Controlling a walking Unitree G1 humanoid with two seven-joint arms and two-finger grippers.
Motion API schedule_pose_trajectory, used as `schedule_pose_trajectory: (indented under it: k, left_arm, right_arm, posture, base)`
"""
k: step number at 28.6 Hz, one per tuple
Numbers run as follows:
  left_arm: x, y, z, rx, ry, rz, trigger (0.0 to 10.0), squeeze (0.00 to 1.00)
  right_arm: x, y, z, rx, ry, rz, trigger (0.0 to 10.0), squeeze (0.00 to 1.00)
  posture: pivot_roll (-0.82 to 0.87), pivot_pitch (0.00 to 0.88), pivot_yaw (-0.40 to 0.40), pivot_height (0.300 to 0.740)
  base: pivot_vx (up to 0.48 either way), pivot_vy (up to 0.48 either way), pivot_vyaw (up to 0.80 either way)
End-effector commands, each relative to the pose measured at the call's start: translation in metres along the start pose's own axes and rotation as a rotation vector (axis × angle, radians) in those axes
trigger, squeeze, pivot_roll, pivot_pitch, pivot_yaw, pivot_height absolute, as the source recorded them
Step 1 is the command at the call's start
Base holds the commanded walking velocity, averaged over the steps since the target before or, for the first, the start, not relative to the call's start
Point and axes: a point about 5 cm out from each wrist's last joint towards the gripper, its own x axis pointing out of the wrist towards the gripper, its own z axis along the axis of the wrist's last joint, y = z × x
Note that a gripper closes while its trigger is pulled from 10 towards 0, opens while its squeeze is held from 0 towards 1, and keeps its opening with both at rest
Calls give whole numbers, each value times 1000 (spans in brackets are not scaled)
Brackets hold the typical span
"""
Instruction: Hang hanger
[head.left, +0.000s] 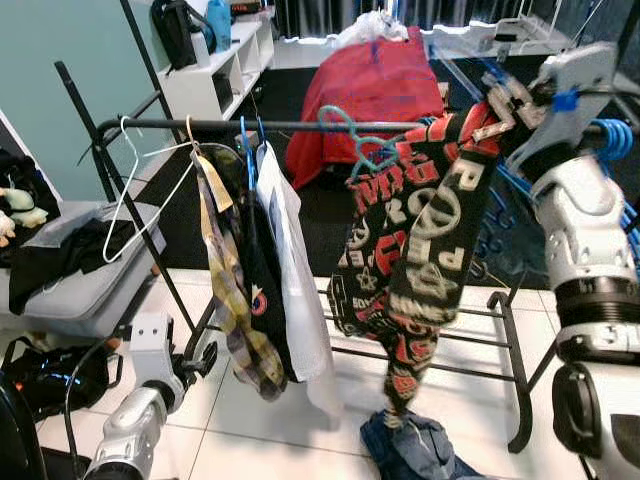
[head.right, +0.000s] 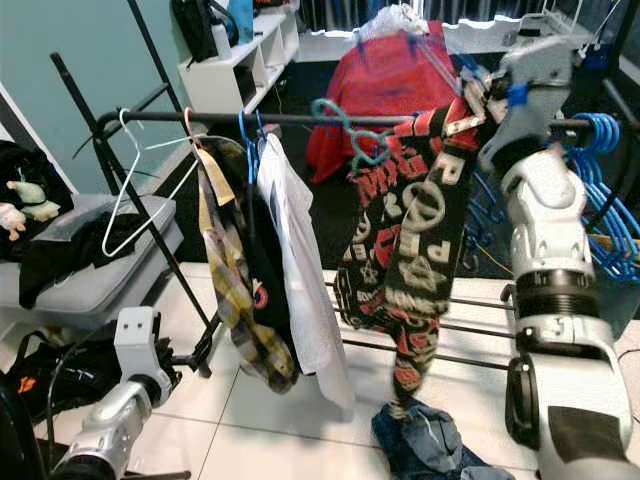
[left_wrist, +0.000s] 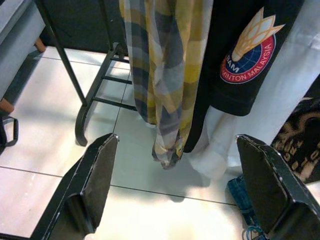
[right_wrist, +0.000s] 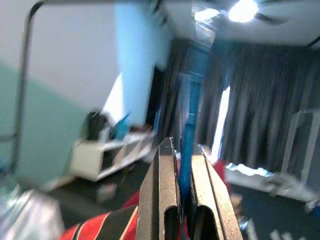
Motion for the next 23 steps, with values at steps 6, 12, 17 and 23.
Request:
schedule_pose_trajectory:
  k: [6, 12, 17, 23]
  left_arm:
    - [-2, 1, -4, -7, 13, 11, 10000, 0]
    - [-1, 0, -4, -6, 17, 8, 10000, 0]
    - [0, -1, -4, -7, 18, 4, 10000, 0]
    - [2, -2, -1, -9, 11, 4, 10000, 0]
  right_arm:
    - [1, -6, 13, -18, -59, -41, 0, 0]
    - [-13, 9, 0, 48, -29, 18, 0, 0]
    - [-23, 32, -7, 178, -6, 141, 0, 0]
    - [-53, 73, -2, 444, -5, 386, 0, 0]
  posture:
    - [-85, 78, 57, 740]
    - [-96, 82, 64, 740]
    - [-100, 78, 62, 740]
    - [-107, 74, 62, 740]
  base:
    - [0, 0, 0]
    - [0, 0, 0]
    - [0, 0, 0]
    - [0, 0, 0]
